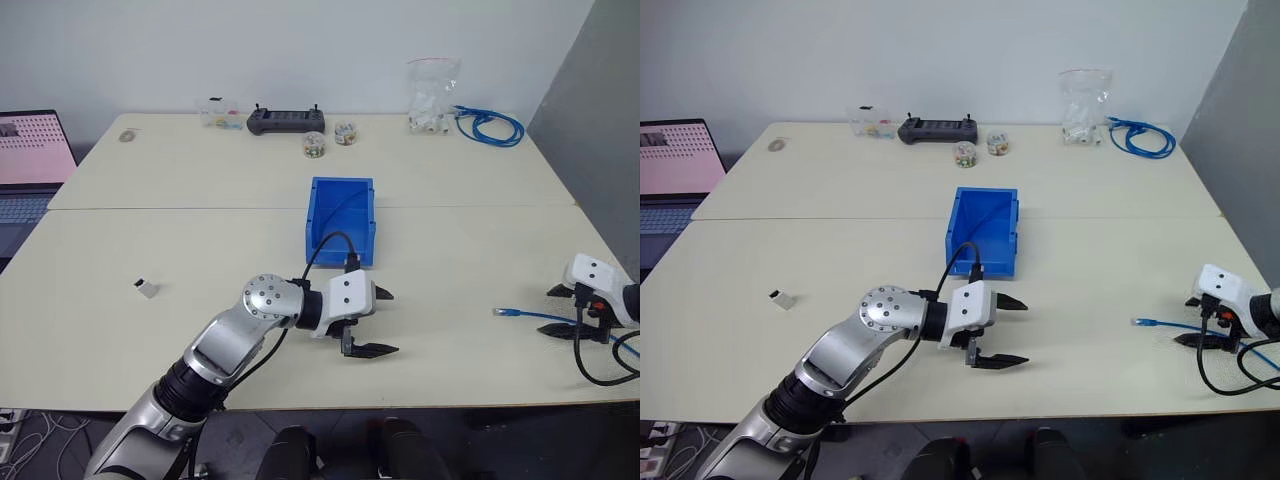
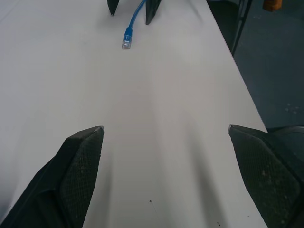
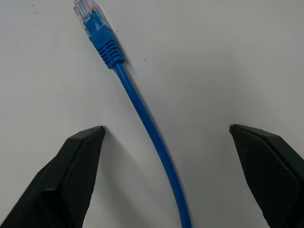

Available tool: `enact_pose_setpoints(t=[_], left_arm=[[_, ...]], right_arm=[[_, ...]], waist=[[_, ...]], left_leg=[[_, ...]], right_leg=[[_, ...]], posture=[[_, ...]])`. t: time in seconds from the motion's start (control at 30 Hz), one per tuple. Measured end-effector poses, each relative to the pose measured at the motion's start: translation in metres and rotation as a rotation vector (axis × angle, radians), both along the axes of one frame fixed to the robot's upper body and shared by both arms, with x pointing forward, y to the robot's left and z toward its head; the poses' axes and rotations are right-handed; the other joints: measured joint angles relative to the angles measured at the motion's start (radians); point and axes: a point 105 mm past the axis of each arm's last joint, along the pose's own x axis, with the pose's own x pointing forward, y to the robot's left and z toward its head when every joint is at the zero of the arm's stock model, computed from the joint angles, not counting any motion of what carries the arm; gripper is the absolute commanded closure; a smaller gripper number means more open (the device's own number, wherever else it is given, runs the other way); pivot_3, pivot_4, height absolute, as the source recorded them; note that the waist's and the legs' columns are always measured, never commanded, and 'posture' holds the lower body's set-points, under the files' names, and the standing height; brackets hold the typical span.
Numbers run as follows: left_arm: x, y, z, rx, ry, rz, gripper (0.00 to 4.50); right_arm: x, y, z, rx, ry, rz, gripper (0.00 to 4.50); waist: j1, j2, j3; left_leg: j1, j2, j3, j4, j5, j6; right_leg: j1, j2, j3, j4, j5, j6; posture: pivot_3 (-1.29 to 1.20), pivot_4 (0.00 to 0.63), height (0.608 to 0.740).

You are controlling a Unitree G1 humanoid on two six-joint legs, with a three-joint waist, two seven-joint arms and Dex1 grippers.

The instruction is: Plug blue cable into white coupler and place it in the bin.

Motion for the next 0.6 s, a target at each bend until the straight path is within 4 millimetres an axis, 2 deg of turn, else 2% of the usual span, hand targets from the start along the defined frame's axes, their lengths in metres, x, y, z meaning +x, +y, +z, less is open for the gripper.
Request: enact_pose_setpoints(t=[0.03,0.07,0.1,0.3,0.37,0.5,0.6], left_arm=[[0.000,0.000,0.000,0.000,0.000,-0.001,0.00],[0.000,0.000,0.000,0.001,0.000,-0.002,0.00],[0.000,0.000,0.000,0.001,0.000,-0.003,0.00],[-0.002,0.000,0.000,0.006,0.003,-0.019,0.00],[-0.002,0.001,0.000,0.009,0.000,-0.021,0.00],[-0.001,0.007,-0.002,0.023,-0.009,-0.018,0.00],[-0.002,0.016,-0.008,0.043,-0.002,-0.002,0.00]], right_arm=[[0.002,0.000,0.000,0.008,0.010,-0.004,1.18],[0.003,0.001,0.000,0.015,0.015,-0.005,1.26],[0.004,0.001,0.000,0.014,0.025,-0.007,1.64],[0.008,0.003,0.000,0.005,0.051,0.024,3.19],[0.007,0.005,0.000,0.006,0.057,0.043,3.48],[0.006,0.011,0.000,0.025,0.079,0.069,4.38],[0.004,0.024,0.000,0.058,0.101,0.111,4.49]], waist=[[0.000,0.000,0.000],[0.000,0.000,0.000],[0.000,0.000,0.000],[0.000,0.000,0.000],[0.000,0.000,0.000],[0.000,0.000,0.000],[-0.001,0.000,0.000]], left_leg=[[0.000,0.000,0.000,0.000,0.000,0.000],[0.000,0.000,0.000,0.000,0.000,0.000],[0.000,0.000,-0.001,0.000,0.000,0.000],[0.000,0.000,-0.001,0.000,0.000,0.000],[0.000,0.000,-0.001,0.000,0.000,0.000],[0.000,0.000,-0.001,0.000,0.000,0.000],[0.000,0.000,-0.001,0.000,0.000,0.000]], right_leg=[[0.000,0.000,0.000,0.000,0.000,0.000],[0.000,0.000,0.000,0.000,0.000,0.000],[0.000,0.000,0.000,0.000,0.000,-0.001],[0.000,0.000,0.000,0.000,0.002,-0.004],[0.000,0.000,0.000,0.000,0.002,-0.004],[0.000,0.000,0.000,0.000,0.002,-0.004],[0.000,0.000,0.000,0.000,0.002,-0.004]], posture=[[0.00,0.150,0.740],[0.00,0.150,0.740],[0.00,0.150,0.740],[0.00,0.150,0.740],[0.00,0.150,0.740],[0.00,0.150,0.740],[0.00,0.150,0.740]])
